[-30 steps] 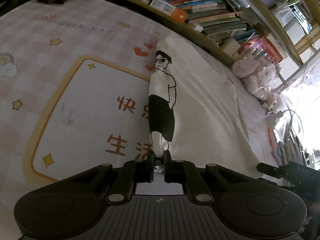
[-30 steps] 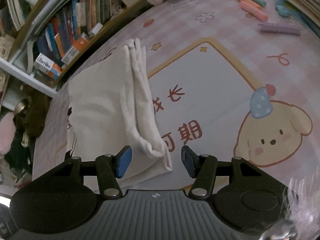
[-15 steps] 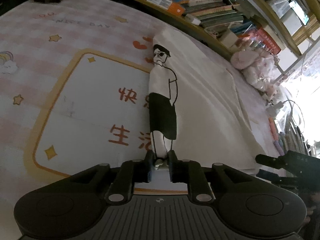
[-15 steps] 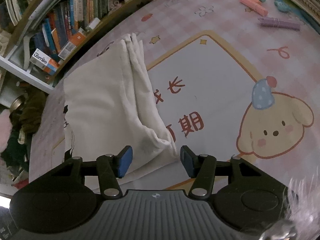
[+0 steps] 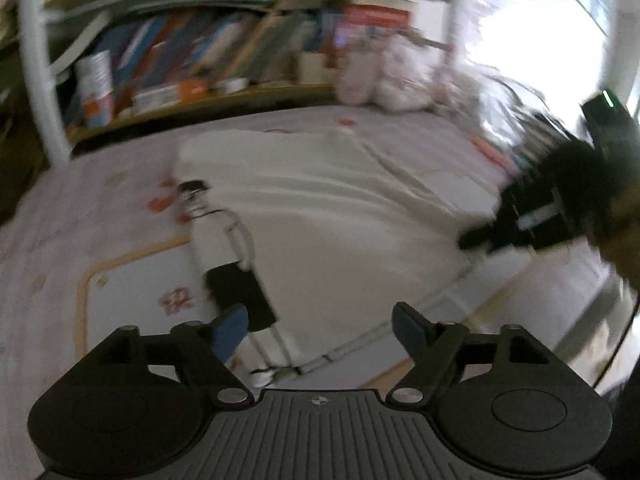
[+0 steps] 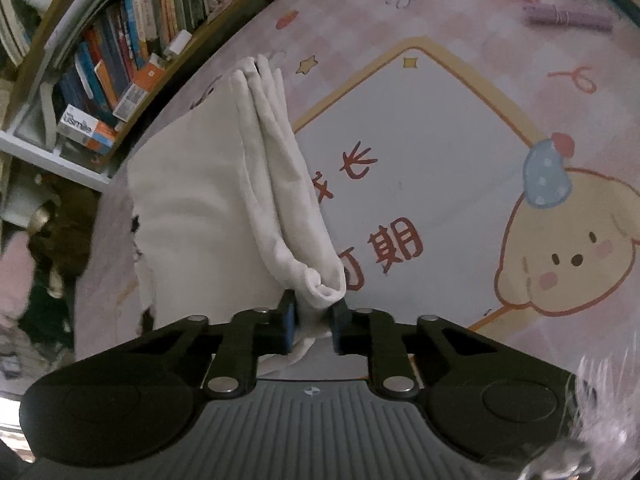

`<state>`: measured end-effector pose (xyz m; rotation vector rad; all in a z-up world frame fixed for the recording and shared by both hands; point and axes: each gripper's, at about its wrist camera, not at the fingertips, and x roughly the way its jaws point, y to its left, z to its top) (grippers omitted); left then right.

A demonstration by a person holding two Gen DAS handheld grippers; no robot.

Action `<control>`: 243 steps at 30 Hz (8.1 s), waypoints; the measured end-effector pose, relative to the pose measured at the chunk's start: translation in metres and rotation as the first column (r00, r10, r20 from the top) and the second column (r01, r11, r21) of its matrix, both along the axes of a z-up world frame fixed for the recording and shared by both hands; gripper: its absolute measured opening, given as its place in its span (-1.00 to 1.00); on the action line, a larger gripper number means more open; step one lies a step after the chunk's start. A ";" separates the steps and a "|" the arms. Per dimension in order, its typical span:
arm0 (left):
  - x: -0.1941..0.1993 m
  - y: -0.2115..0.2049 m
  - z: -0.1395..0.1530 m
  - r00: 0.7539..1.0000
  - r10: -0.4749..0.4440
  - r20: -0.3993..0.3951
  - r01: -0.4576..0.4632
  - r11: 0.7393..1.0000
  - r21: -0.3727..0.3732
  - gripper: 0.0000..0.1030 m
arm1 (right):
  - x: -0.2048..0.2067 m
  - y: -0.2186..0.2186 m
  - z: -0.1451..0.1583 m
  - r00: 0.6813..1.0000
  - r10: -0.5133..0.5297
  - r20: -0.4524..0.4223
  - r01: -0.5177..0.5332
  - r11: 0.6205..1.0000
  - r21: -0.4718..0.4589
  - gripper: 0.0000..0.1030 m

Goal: Fold clothes

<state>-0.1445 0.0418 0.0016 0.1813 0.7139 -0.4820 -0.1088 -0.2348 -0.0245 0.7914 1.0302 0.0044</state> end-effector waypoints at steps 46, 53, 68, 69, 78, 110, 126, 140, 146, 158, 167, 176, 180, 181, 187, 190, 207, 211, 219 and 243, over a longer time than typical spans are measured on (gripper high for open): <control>0.018 -0.025 -0.015 0.959 -0.064 0.276 -0.021 0.955 0.296 0.75 | -0.041 0.135 0.016 0.468 0.871 -0.149 -0.472 0.104 -0.875 0.16; 0.002 -0.032 -0.028 0.950 -0.203 0.239 0.090 0.907 0.411 -0.05 | -0.034 0.133 0.009 0.506 0.837 -0.208 -0.441 0.043 -0.897 -0.77; -0.007 -0.032 -0.043 0.925 -0.329 0.192 0.174 0.815 0.553 -0.81 | -0.052 0.139 -0.005 0.400 0.861 -0.315 -0.310 -0.196 -0.930 -0.52; -0.007 -0.031 -0.042 0.924 -0.331 0.193 0.177 0.814 0.554 -0.81 | -0.053 0.139 -0.010 0.386 0.858 -0.338 -0.301 -0.230 -0.926 -0.49; -0.006 -0.029 -0.042 0.914 -0.371 0.163 0.221 0.794 0.566 -0.82 | -0.054 0.134 -0.028 0.311 0.832 -0.459 -0.281 -0.381 -0.881 -0.66; -0.040 -0.005 0.084 0.862 -0.484 0.150 0.383 0.817 0.432 -0.88 | -0.092 0.105 0.122 0.351 0.915 -0.200 -0.391 -0.051 -0.919 -0.78; 0.109 -0.031 0.076 0.938 -0.335 0.092 0.252 0.839 0.482 -0.84 | 0.071 0.073 0.102 0.285 0.945 -0.161 -0.418 -0.029 -0.908 -0.81; 0.163 0.008 0.019 0.999 -0.015 0.050 -0.008 0.900 0.435 0.50 | 0.163 0.059 0.025 0.370 0.918 -0.141 -0.576 0.108 -0.810 -0.42; 0.133 0.070 0.032 0.962 0.270 -0.027 -0.271 0.963 -0.013 0.11 | 0.148 0.018 0.047 0.656 0.750 0.089 -0.450 0.482 -0.751 -0.36; 0.106 0.059 -0.006 0.901 0.319 -0.295 -0.407 0.856 -0.319 -0.94 | 0.103 0.006 0.020 0.858 0.490 0.153 -0.410 0.834 -0.369 -0.83; 0.103 0.089 -0.031 0.792 0.423 -0.440 -0.603 0.655 -0.455 -0.91 | 0.105 -0.004 0.012 0.859 0.484 0.167 -0.424 0.855 -0.299 -0.83; 0.113 0.076 -0.019 0.818 0.450 -0.359 -0.572 0.705 -0.419 -0.53 | 0.100 -0.013 0.018 0.865 0.458 0.204 -0.399 0.875 -0.273 -0.60; 0.123 0.076 -0.027 0.824 0.409 -0.393 -0.554 0.730 -0.401 -0.57 | 0.078 -0.022 0.031 0.893 0.390 0.226 -0.327 0.905 -0.271 -0.20; 0.125 0.075 -0.028 0.830 0.391 -0.398 -0.541 0.737 -0.405 -0.60 | 0.072 -0.023 0.033 0.900 0.371 0.229 -0.308 0.912 -0.269 -0.12; 0.121 0.080 -0.023 0.875 0.303 -0.378 -0.457 0.774 -0.438 -0.93 | 0.033 -0.017 0.040 0.942 0.233 0.241 -0.157 0.942 -0.297 -0.02; 0.128 0.088 -0.025 0.872 0.268 -0.410 -0.444 0.784 -0.434 -0.80 | 0.017 -0.009 0.045 0.952 0.171 0.255 -0.085 0.944 -0.318 0.04; 0.151 0.107 -0.012 0.912 0.191 -0.362 -0.312 0.897 -0.313 0.45 | -0.037 0.041 0.045 0.974 -0.048 0.223 0.122 0.935 -0.333 0.23; 0.156 0.113 -0.021 0.890 0.181 -0.418 -0.338 0.878 -0.339 0.46 | -0.037 0.045 0.047 0.973 -0.061 0.223 0.137 0.928 -0.345 0.25; 0.157 0.110 -0.030 0.869 0.147 -0.472 -0.354 0.851 -0.387 0.60 | 0.002 0.021 0.048 0.976 -0.098 0.195 0.159 0.930 -0.332 0.44; 0.168 0.082 -0.033 0.853 0.124 -0.507 -0.359 0.845 -0.398 -0.29 | 0.054 0.038 0.033 0.984 0.134 0.115 -0.092 0.946 -0.312 -0.56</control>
